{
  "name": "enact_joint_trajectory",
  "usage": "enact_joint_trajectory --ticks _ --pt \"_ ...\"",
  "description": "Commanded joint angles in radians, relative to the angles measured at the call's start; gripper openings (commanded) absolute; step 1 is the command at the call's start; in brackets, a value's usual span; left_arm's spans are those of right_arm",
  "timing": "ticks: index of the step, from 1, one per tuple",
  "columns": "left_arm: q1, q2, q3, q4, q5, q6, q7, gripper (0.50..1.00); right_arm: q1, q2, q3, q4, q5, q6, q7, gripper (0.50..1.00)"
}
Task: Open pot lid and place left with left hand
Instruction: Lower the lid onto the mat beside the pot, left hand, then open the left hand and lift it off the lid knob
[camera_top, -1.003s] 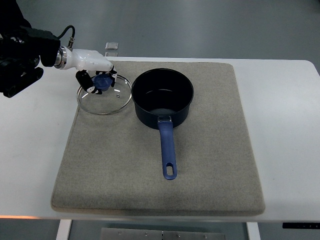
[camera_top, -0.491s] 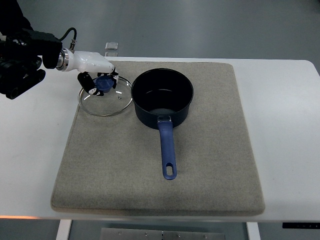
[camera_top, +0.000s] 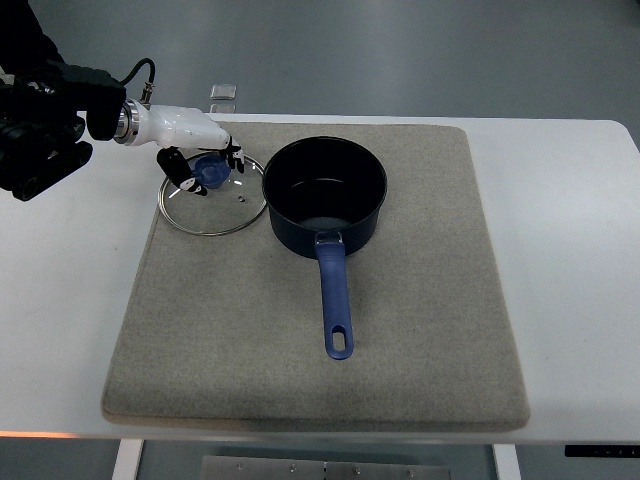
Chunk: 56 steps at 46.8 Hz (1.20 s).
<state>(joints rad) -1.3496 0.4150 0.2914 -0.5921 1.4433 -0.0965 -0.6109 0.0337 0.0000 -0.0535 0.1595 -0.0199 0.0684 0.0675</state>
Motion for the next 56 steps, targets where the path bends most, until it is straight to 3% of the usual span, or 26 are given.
enact_joint_trajectory --ticks 1,20,36,56 --pt "-0.003 -0.001 0.000 0.000 -0.006 0.001 0.000 0.812 0.000 0.000 0.000 0.000 0.000 -0.001 0.000 0.917" --pt "-0.028 0.005 -0.029 -0.021 -0.060 0.006 0.000 0.874 0.000 0.000 0.000 0.000 0.000 -0.001 0.000 0.917" --pt "-0.083 0.013 -0.084 -0.008 -0.311 0.005 0.000 0.879 0.000 0.000 0.000 0.000 0.000 0.001 0.000 0.917" --pt "-0.046 0.005 -0.291 0.132 -0.711 0.012 0.000 0.879 0.000 0.000 0.001 0.000 0.000 0.001 0.000 0.915"
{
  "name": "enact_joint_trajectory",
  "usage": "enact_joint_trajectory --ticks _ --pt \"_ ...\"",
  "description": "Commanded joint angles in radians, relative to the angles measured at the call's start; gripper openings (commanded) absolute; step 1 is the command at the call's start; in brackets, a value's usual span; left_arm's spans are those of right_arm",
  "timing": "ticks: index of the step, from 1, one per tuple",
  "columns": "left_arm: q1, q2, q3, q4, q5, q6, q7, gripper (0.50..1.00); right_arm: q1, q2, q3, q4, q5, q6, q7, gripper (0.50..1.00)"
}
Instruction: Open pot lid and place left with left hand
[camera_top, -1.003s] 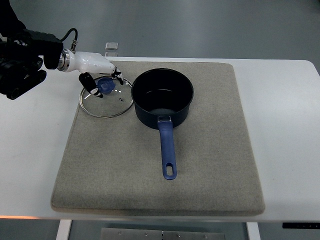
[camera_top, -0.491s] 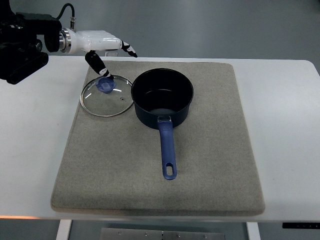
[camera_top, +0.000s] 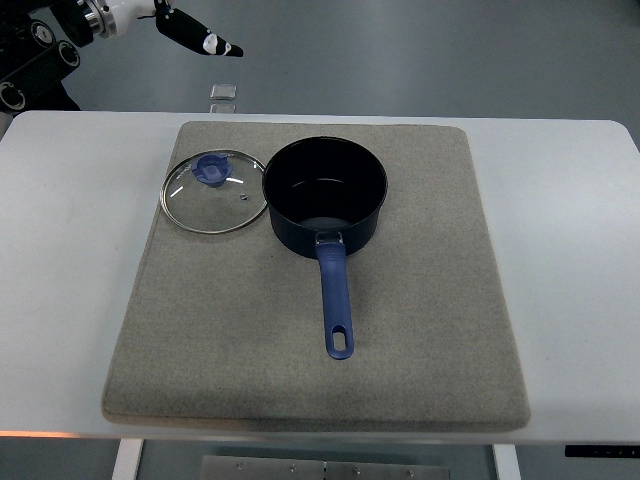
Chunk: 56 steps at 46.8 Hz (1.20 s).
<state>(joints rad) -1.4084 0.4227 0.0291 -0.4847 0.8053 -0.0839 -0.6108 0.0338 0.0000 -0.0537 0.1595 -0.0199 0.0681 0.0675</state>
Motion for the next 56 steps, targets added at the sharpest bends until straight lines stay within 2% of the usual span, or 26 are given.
enact_joint_trajectory --ticks 1,13,24,33,48,56 --pt "0.019 -0.004 -0.032 0.031 -0.096 0.000 0.000 0.879 0.000 0.000 0.000 0.000 0.000 -0.001 0.000 0.915" --pt "0.043 -0.007 -0.051 0.057 -0.406 -0.004 0.000 0.868 0.000 0.000 0.000 0.000 0.000 0.001 0.000 0.917" --pt "0.083 -0.070 -0.072 0.182 -0.626 -0.016 0.000 0.872 0.000 0.000 0.000 0.000 0.000 -0.001 0.000 0.917" --pt "0.124 -0.134 -0.144 0.255 -0.683 -0.013 0.000 0.874 0.000 0.000 0.000 0.000 0.000 -0.001 0.000 0.917" --pt "0.197 -0.183 -0.267 0.267 -0.686 0.000 0.000 0.874 0.000 0.000 0.000 0.000 0.000 0.001 0.000 0.915" --pt "0.249 -0.211 -0.310 0.265 -0.686 0.001 0.000 0.896 0.000 0.000 0.000 0.000 0.000 -0.001 0.000 0.915"
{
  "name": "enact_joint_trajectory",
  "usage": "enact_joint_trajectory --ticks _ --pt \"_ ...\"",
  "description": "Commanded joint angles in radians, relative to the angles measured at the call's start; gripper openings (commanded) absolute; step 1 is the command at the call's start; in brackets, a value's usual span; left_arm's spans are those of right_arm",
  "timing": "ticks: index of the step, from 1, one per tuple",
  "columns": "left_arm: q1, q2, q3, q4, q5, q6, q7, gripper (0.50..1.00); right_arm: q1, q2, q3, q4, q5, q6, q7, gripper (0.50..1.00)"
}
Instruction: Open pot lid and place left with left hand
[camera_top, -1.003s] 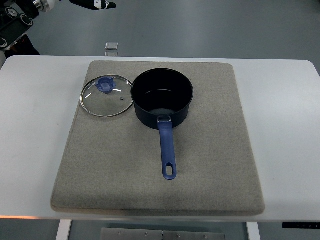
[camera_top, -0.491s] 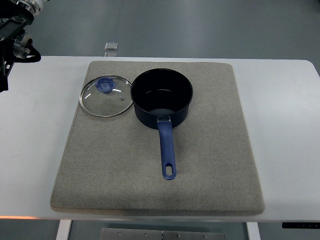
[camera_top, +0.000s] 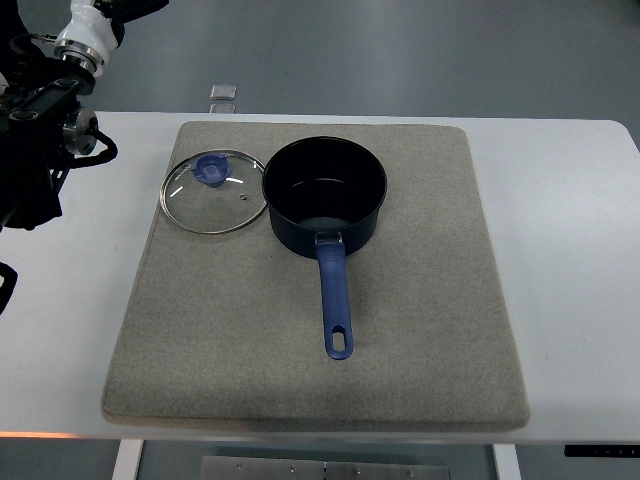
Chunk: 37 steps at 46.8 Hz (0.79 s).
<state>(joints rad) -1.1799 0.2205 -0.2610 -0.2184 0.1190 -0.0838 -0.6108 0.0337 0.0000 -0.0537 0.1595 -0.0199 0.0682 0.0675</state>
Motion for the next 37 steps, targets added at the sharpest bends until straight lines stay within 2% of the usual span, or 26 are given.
enact_joint_trajectory --ticks 1,4,37 --pt "0.025 -0.012 -0.029 -0.001 -0.001 0.001 0.000 0.915 0.000 0.000 0.000 0.000 0.000 -0.001 0.000 0.917" --pt "0.040 -0.018 -0.064 -0.001 -0.001 0.001 0.000 0.939 0.000 0.000 0.000 0.000 0.000 -0.001 0.000 0.917" --pt "0.095 -0.055 -0.281 0.001 -0.005 0.012 0.000 0.936 0.000 0.000 0.000 0.000 0.000 0.001 0.000 0.917"
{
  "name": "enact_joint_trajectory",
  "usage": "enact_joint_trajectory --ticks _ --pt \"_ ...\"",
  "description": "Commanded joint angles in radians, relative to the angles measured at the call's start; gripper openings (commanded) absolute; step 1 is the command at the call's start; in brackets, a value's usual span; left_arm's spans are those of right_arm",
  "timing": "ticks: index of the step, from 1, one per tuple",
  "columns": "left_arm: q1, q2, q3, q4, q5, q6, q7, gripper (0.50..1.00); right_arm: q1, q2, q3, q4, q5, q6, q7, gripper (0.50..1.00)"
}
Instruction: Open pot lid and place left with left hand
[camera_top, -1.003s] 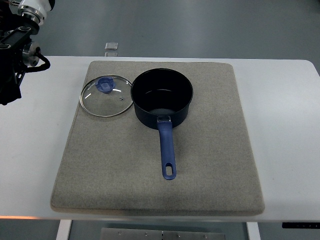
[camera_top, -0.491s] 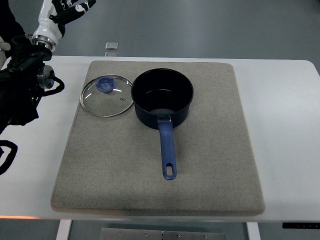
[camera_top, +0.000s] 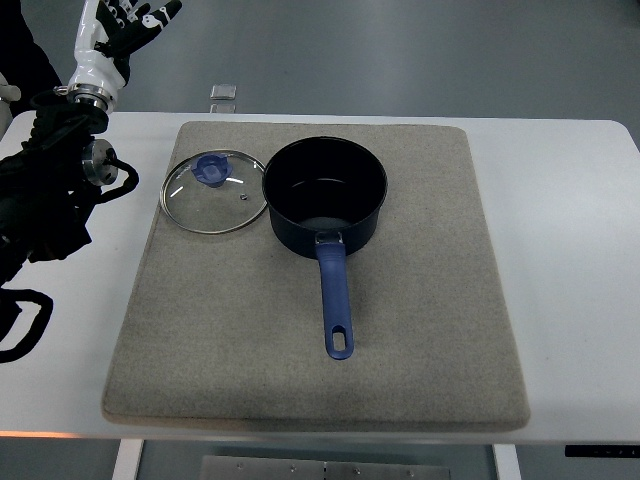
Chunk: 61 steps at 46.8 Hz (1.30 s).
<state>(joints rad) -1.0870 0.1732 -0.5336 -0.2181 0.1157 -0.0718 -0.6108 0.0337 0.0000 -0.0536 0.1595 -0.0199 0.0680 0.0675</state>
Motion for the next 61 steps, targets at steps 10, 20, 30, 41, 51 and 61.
enact_joint_trajectory --ticks 10,20,30,41,51,61 --pt "0.048 -0.061 -0.006 0.012 -0.057 0.000 0.000 0.930 0.000 0.000 0.000 0.000 0.000 0.001 0.000 0.915" --pt "0.081 -0.089 0.001 0.020 -0.059 0.001 0.000 0.930 0.000 0.000 0.000 0.000 0.000 0.000 0.000 0.917" --pt "0.093 -0.090 0.003 0.022 -0.059 0.000 0.000 0.936 0.000 0.000 0.001 0.000 0.000 0.001 0.000 0.917" --pt "0.093 -0.093 0.007 0.017 -0.053 0.000 0.000 0.939 0.000 0.000 0.001 0.000 0.000 0.000 0.000 0.917" --pt "0.093 -0.093 0.009 0.019 -0.047 0.000 0.000 0.939 0.000 0.000 0.000 0.000 0.000 -0.001 0.000 0.915" --pt "0.090 -0.093 0.009 0.014 -0.048 0.000 0.000 0.939 0.000 0.000 0.000 0.000 0.000 -0.001 0.000 0.915"
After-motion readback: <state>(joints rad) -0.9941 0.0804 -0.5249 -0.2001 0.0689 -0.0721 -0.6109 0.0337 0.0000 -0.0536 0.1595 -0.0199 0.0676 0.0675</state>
